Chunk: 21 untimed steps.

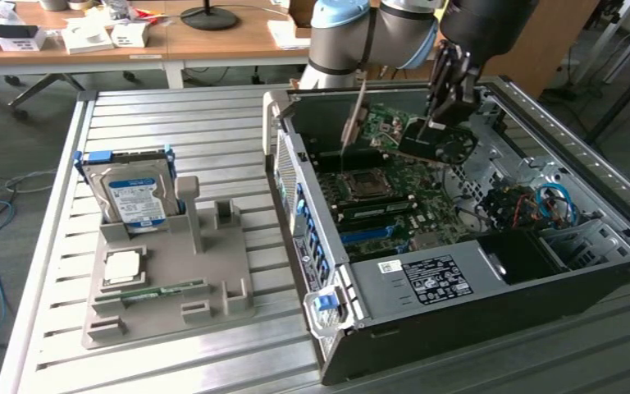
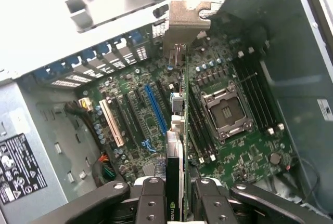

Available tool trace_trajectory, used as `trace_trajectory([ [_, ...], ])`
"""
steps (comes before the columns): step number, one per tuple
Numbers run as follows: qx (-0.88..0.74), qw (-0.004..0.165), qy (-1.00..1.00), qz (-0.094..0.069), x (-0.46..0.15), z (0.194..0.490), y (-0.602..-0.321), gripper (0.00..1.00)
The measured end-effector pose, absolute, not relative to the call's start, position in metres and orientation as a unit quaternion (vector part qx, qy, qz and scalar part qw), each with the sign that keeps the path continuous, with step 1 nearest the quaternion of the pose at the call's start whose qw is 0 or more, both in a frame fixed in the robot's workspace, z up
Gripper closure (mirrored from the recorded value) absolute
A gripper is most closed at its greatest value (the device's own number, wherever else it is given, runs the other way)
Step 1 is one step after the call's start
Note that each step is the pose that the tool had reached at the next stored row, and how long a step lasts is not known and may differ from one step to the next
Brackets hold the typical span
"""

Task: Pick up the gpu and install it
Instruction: 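Insert the gpu into the slot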

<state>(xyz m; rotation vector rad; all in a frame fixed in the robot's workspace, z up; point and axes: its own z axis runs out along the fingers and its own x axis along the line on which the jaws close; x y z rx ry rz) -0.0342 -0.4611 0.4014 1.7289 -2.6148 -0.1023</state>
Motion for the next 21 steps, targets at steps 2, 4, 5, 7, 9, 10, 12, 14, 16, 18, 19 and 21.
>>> trace_trajectory([
  [2,0.564,0.003,-0.825,-0.033,-0.0342,0.4013,-0.4611,0.74],
  [4,0.576,0.004,-0.817,-0.033,-0.0341,0.4011,-0.4611,0.74],
  [5,0.581,0.004,-0.813,-0.032,-0.0341,0.4011,-0.4611,0.74],
  [7,0.593,0.004,-0.804,-0.032,-0.0340,0.4008,-0.4611,0.74],
  [9,0.606,0.005,-0.795,-0.032,-0.0340,0.4006,-0.4611,0.74],
  [10,0.613,0.005,-0.789,-0.032,-0.0340,0.4005,-0.4611,0.74],
  [12,0.627,0.006,-0.778,-0.032,-0.0340,0.4002,-0.4611,0.74],
  [14,0.641,0.006,-0.767,-0.032,-0.0340,0.3999,-0.4611,0.74],
  [16,0.655,0.007,-0.755,-0.032,-0.0340,0.3996,-0.4611,0.74],
  [18,0.668,0.007,-0.743,-0.032,-0.0339,0.3992,-0.4611,0.74],
  [19,0.674,0.008,-0.738,-0.032,-0.0339,0.3992,-0.4611,0.74],
  [21,0.676,0.008,-0.736,-0.032,-0.0339,0.3992,-0.4611,0.74],
])
